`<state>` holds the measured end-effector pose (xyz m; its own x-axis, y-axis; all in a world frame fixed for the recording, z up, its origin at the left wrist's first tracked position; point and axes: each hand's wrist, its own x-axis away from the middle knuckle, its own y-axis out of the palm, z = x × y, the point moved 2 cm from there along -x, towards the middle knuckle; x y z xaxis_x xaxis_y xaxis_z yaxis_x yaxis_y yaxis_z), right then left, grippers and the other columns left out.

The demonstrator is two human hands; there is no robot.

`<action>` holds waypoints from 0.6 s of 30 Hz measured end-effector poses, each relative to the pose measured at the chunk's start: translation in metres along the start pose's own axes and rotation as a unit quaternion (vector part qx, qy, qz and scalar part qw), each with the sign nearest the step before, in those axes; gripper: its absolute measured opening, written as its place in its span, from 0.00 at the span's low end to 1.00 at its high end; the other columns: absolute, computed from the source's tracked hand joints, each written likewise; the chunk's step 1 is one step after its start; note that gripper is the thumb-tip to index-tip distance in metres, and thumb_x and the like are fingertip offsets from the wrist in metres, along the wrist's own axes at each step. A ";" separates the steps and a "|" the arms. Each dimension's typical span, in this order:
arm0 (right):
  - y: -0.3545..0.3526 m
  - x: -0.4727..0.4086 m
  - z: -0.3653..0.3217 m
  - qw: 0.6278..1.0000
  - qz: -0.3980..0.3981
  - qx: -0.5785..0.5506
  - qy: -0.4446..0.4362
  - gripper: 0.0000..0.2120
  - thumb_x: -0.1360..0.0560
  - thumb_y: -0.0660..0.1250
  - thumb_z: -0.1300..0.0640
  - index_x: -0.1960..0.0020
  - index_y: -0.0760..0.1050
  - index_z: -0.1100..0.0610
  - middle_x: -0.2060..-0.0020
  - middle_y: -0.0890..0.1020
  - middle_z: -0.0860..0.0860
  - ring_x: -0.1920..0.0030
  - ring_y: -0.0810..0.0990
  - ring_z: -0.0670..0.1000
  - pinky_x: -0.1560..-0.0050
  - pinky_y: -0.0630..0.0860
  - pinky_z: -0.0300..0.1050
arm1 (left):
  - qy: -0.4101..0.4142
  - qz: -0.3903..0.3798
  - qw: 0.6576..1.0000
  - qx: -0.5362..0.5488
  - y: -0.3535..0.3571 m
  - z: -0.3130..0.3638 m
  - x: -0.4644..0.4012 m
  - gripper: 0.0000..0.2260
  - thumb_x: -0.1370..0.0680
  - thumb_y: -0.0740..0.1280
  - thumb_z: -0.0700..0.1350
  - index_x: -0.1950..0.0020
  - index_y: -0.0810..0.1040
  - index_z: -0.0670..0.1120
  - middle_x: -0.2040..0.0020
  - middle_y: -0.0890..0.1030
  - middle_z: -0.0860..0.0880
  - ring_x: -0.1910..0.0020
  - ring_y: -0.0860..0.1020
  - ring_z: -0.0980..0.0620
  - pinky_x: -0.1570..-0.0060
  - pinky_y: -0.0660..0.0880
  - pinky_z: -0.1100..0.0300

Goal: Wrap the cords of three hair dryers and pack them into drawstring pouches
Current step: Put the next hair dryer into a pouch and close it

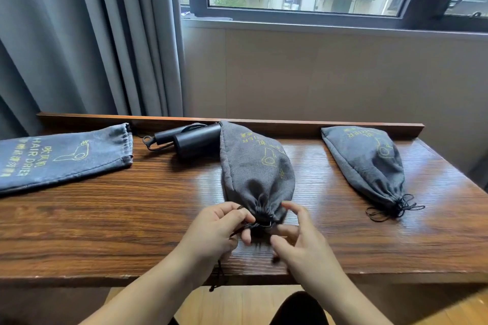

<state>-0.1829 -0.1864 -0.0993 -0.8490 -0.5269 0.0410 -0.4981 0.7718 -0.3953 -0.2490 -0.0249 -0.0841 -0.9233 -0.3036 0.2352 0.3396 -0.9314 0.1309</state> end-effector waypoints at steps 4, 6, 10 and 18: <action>0.021 -0.004 0.001 0.968 -0.055 -0.243 0.026 0.46 0.33 0.70 0.62 0.27 0.50 0.36 0.46 0.85 0.52 0.70 0.73 0.47 0.74 0.68 0.39 | 0.005 -0.009 1.000 0.005 0.003 0.000 0.000 0.09 0.18 0.60 0.39 0.54 0.78 0.40 0.69 0.75 0.43 0.79 0.60 0.55 0.80 0.55 0.67; 0.026 -0.006 0.002 0.958 -0.061 -0.280 0.029 0.47 0.34 0.71 0.62 0.26 0.49 0.36 0.50 0.86 0.54 0.69 0.74 0.49 0.73 0.67 0.41 | 0.008 -0.008 1.000 -0.001 0.003 0.000 0.001 0.09 0.18 0.59 0.39 0.53 0.78 0.40 0.69 0.74 0.43 0.78 0.60 0.55 0.80 0.54 0.66; 0.024 -0.012 0.008 0.973 -0.060 -0.221 0.029 0.47 0.33 0.73 0.55 0.23 0.49 0.42 0.66 0.81 0.50 0.70 0.72 0.48 0.67 0.67 0.42 | 0.015 0.004 1.000 -0.027 -0.001 -0.001 0.001 0.08 0.18 0.61 0.39 0.53 0.78 0.39 0.70 0.74 0.44 0.78 0.59 0.55 0.79 0.53 0.65; -0.045 -0.022 0.013 0.950 0.066 0.272 -0.139 0.14 0.29 0.66 0.33 0.62 0.74 0.43 0.69 0.76 0.40 0.63 0.75 0.41 0.60 0.70 0.41 | 0.113 0.071 0.946 -0.294 -0.038 0.004 -0.006 0.08 0.22 0.70 0.47 0.58 0.84 0.45 0.62 0.84 0.44 0.65 0.76 0.56 0.61 0.69 0.66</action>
<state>-0.1394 -0.2143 -0.0944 -0.7806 -0.5700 -0.2565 -0.1609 0.5797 -0.7988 -0.2553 0.0132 -0.0872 -0.9134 -0.4070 -0.0097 0.3652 -0.8084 -0.4616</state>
